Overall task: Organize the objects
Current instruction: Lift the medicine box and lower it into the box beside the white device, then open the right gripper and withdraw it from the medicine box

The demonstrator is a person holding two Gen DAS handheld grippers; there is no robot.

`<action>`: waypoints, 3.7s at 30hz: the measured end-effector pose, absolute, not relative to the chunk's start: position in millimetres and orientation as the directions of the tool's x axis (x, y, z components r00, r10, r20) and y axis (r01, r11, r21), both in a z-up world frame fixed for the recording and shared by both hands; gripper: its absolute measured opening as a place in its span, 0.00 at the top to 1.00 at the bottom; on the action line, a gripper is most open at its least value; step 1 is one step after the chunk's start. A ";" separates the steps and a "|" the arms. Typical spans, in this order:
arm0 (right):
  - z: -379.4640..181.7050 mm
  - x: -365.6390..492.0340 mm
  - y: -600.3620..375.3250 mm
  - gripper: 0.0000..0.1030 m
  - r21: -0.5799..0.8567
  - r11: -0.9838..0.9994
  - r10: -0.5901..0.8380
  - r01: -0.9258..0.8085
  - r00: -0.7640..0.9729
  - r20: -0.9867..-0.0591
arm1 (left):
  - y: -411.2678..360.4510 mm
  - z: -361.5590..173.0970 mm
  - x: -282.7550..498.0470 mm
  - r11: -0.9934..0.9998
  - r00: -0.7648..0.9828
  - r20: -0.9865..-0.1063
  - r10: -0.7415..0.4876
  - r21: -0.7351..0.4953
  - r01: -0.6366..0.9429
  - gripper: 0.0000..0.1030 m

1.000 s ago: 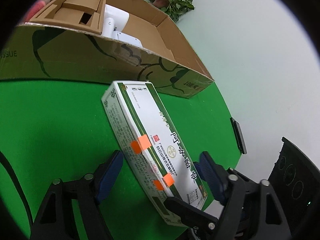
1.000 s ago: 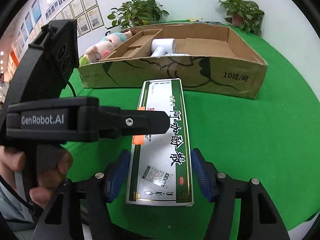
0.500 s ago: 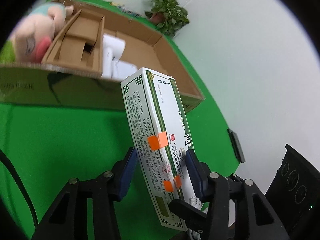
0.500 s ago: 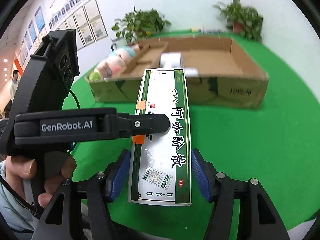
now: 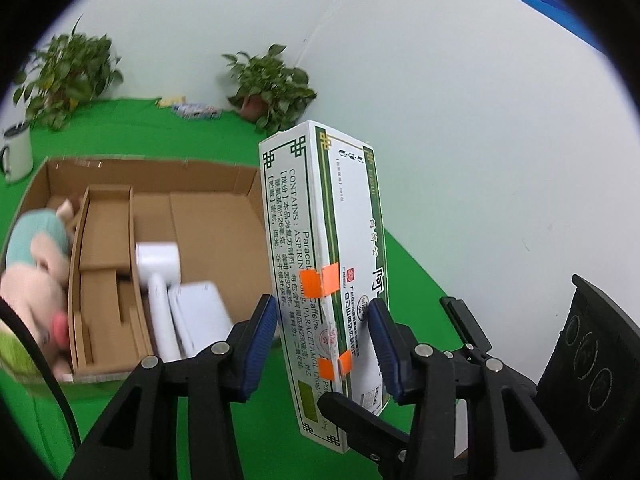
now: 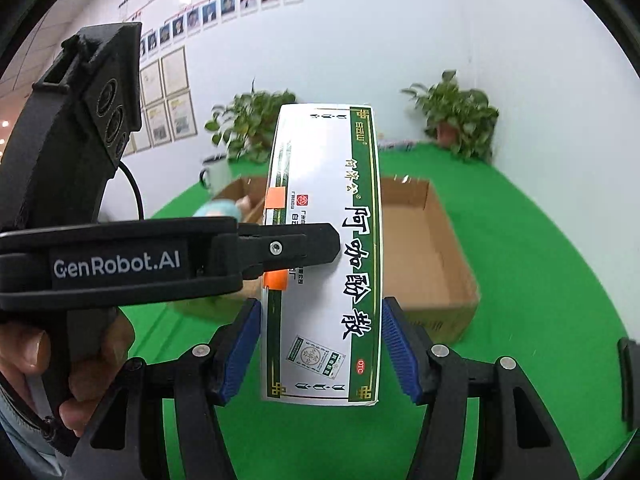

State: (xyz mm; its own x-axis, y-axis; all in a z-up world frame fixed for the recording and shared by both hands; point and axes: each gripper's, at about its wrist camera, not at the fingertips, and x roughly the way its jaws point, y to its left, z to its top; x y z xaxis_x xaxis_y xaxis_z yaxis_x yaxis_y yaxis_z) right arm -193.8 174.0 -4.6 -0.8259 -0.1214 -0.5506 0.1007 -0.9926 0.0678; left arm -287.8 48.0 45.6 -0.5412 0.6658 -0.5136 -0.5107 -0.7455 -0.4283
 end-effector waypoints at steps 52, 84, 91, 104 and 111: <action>-100.1 -420.6 270.6 0.44 0.254 -0.967 -0.235 0.011 -0.424 -0.875 | 88.9 -111.2 -487.4 -0.776 -0.189 -0.760 0.622 -0.567 -0.276 0.58; -120.2 -420.8 225.7 0.22 0.221 -0.975 -0.213 0.003 -0.277 -0.937 | -26.4 -44.5 -389.3 -0.919 -0.568 -0.723 0.393 -0.305 -0.249 0.54; -86.7 -391.4 216.7 0.04 0.153 -0.987 -0.153 0.040 -0.483 -0.862 | -54.7 -41.6 -335.1 -0.985 -0.764 -0.621 0.172 -0.119 -0.125 0.30; -89.6 -301.6 176.5 0.01 0.043 -0.999 0.007 -0.033 -0.870 -0.493 | -42.5 -82.2 -296.1 -0.997 -0.848 -0.526 -0.066 0.067 0.036 0.21; -102.9 -308.8 165.7 0.00 -0.032 -0.998 0.065 -0.056 -0.853 -0.518 | -40.1 -82.5 -298.6 -0.998 -0.857 -0.511 -0.066 0.047 0.049 0.16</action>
